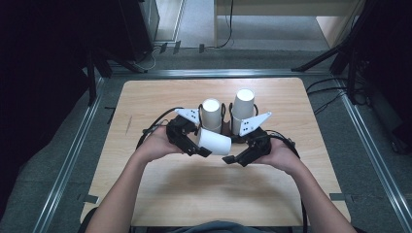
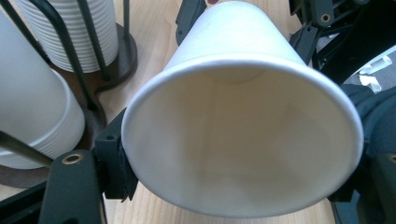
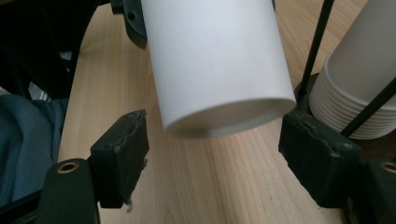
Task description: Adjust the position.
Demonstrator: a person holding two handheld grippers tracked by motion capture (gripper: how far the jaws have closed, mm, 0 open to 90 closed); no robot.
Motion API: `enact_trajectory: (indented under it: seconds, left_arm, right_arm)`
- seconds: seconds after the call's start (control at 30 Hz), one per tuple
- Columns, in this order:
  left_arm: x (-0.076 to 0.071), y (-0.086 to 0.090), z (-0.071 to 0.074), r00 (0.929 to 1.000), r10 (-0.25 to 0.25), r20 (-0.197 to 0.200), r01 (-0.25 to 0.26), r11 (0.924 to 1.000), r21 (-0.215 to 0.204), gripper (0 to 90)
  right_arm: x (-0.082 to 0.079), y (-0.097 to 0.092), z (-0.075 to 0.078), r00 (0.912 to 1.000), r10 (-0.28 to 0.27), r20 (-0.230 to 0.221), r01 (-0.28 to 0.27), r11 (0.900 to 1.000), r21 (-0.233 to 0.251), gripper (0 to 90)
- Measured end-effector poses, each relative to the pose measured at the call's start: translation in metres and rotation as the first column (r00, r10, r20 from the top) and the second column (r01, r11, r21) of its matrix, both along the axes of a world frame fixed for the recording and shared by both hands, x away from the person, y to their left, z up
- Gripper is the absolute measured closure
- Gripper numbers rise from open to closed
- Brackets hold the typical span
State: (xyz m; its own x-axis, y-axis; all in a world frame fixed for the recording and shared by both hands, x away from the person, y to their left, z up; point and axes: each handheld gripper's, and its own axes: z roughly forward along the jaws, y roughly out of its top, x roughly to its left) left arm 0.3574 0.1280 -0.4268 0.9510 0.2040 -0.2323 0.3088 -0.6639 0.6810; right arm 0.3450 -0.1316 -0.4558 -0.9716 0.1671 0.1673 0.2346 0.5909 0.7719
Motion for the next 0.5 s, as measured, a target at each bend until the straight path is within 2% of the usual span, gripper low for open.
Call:
enact_trajectory:
  seconds: [0.07, 0.1, 0.2, 0.23, 0.3, 0.33, 0.43, 0.47, 0.5]
  left_arm:
    - [0.001, -0.003, 0.003, 0.9999, -0.009, 0.014, 0.008, 0.9990, 0.045, 23.9]
    - [0.001, -0.003, 0.003, 0.9999, -0.009, 0.014, 0.008, 0.9990, 0.045, 23.9]
    - [0.003, -0.006, 0.006, 0.9996, -0.020, 0.019, 0.018, 0.9966, 0.080, 23.9]
    - [0.004, -0.008, 0.008, 0.9995, -0.023, 0.022, 0.021, 0.9960, 0.087, 23.9]
    - [0.005, -0.013, 0.010, 0.9992, -0.031, 0.026, 0.027, 0.9922, 0.122, 23.9]
    - [0.005, -0.013, 0.010, 0.9992, -0.031, 0.026, 0.027, 0.9922, 0.122, 23.9]
    - [0.005, -0.019, 0.010, 0.9974, -0.060, 0.040, 0.052, 0.9837, 0.172, 23.9]
    - [0.006, -0.023, 0.010, 0.9966, -0.071, 0.041, 0.062, 0.9786, 0.196, 23.9]
    - [0.006, -0.023, 0.010, 0.9966, -0.071, 0.041, 0.062, 0.9786, 0.196, 23.9]
  right_arm:
    - [0.001, 0.000, 0.000, 0.9999, -0.010, 0.003, 0.010, 1.0000, 0.000, 24.2]
    - [0.002, 0.000, -0.001, 0.9999, -0.014, 0.002, 0.014, 0.9999, -0.003, 24.2]
    - [0.002, 0.001, -0.002, 0.9998, -0.018, 0.008, 0.018, 0.9998, -0.012, 23.9]
    - [0.002, 0.001, -0.002, 0.9996, -0.019, 0.023, 0.019, 0.9997, -0.016, 23.9]
    - [0.002, 0.002, -0.003, 0.9995, -0.022, 0.021, 0.023, 0.9996, -0.017, 23.9]
    - [0.002, 0.002, -0.003, 0.9995, -0.022, 0.021, 0.023, 0.9996, -0.017, 23.9]
    - [0.002, 0.002, -0.002, 0.9993, -0.029, 0.023, 0.029, 0.9995, -0.016, 23.9]
    - [0.002, 0.002, -0.002, 0.9992, -0.035, 0.021, 0.036, 0.9992, -0.017, 23.8]
    - [0.002, 0.002, -0.002, 0.9992, -0.035, 0.021, 0.036, 0.9992, -0.017, 23.8]
